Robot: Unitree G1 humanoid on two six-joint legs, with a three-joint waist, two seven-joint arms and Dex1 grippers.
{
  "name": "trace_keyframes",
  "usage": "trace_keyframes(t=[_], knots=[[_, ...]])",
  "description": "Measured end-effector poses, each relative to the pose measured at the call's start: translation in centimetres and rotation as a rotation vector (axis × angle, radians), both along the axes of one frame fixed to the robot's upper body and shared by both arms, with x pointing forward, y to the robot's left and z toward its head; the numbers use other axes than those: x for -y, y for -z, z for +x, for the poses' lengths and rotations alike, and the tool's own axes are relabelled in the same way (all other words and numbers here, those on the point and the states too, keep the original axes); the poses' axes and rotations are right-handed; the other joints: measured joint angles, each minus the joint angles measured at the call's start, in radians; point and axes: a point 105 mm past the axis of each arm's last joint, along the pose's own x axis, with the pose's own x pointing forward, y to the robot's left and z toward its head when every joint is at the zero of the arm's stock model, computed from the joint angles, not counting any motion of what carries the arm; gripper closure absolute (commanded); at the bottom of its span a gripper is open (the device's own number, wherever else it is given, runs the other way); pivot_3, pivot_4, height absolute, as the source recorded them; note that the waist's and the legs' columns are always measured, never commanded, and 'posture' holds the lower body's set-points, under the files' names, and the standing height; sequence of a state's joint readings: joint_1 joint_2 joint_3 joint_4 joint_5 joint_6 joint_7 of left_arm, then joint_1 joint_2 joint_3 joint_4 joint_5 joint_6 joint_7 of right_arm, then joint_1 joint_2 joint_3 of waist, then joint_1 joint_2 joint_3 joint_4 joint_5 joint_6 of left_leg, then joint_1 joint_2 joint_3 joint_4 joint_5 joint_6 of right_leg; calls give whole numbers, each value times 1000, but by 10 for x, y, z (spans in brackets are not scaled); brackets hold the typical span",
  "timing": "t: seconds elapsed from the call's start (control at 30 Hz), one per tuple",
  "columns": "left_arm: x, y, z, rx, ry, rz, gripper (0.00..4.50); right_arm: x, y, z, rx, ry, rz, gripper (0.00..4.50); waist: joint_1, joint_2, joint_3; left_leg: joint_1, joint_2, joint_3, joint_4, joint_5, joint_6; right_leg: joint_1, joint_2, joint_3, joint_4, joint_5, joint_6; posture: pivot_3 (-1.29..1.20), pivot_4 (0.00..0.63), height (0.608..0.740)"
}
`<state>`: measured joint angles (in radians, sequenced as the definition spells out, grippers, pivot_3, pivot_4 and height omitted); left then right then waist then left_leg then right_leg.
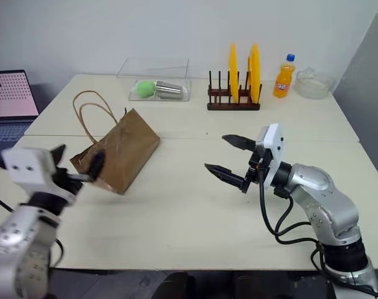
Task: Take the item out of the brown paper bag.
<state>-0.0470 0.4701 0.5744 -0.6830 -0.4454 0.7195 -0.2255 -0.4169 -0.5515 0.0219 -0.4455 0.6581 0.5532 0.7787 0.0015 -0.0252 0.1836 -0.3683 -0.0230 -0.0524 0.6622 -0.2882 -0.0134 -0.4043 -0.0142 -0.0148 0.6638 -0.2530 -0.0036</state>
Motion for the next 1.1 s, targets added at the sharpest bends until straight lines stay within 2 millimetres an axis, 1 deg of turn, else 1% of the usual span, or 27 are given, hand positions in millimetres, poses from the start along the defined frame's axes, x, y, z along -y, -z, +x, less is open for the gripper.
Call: trace_keyframes(t=[0.03,0.07,0.17,0.23,0.4,0.53,0.63,0.7,0.77,0.87,0.93,1.0,1.1], knots=[[-6,-5,0,-11,3,6,6,-1,-1,-1,5,-15,-4,0,-2,0,0,0,0,0,0,0,0,0,0,0,0,0,0,0,150,740],[-10,-6,0,-33,11,7,6,-2,-3,-1,9,-26,-6,0,-3,0,0,0,0,1,0,0,0,0,0,1,0,0,0,0,150,740],[-20,1,11,-156,84,-12,6,-9,-7,-3,24,-75,-25,0,-4,0,0,0,0,0,0,0,0,-1,0,1,1,0,0,0,150,740],[-24,-3,18,-190,121,-17,6,-12,-10,-5,39,-108,-45,0,-4,0,0,0,0,0,0,0,0,-1,0,0,1,0,0,0,150,740],[-23,-5,40,-305,213,33,6,-16,-10,-9,50,-143,-96,0,-2,0,0,0,0,0,-1,0,0,-1,-1,1,-1,0,0,0,150,740],[-16,7,52,-421,278,56,6,-14,-9,-11,52,-150,-128,0,-4,0,1,-3,0,0,-1,0,0,-3,-1,1,-1,0,0,0,150,740],[-12,11,61,-474,303,79,6,-14,-11,-13,61,-157,-147,0,-3,0,1,-6,0,0,-1,0,0,-6,-2,0,-1,3,-5,0,150,740],[-10,9,71,-485,302,81,6,-13,-13,-14,68,-167,-164,0,-3,0,1,-8,0,0,0,0,-1,-8,-2,0,-1,3,-5,0,150,740],[-10,5,76,-481,294,85,6,-13,-14,-15,72,-169,-174,0,-3,0,1,-9,0,0,0,0,-1,-9,-2,0,-1,3,-5,0,150,740],[-10,3,82,-491,288,96,565,-13,-14,-16,71,-170,-182,0,-4,0,1,-12,-1,0,0,1,-2,-12,-2,0,0,3,-5,0,150,740],[-10,10,83,-523,292,96,1222,-13,-14,-16,73,-169,-187,0,-5,0,1,-14,-1,1,0,2,-3,-15,-2,0,1,3,-5,0,150,740],[-10,15,83,-549,288,93,1763,-13,-14,-17,75,-170,-188,0,-5,0,1,-15,-1,1,0,2,-3,-16,-2,0,1,3,-5,0,150,740],[-14,15,87,-559,268,93,2725,-15,-15,-19,82,-174,-192,0,-4,0,1,-15,-1,1,0,2,-3,-16,-2,0,1,3,-5,0,150,740]])
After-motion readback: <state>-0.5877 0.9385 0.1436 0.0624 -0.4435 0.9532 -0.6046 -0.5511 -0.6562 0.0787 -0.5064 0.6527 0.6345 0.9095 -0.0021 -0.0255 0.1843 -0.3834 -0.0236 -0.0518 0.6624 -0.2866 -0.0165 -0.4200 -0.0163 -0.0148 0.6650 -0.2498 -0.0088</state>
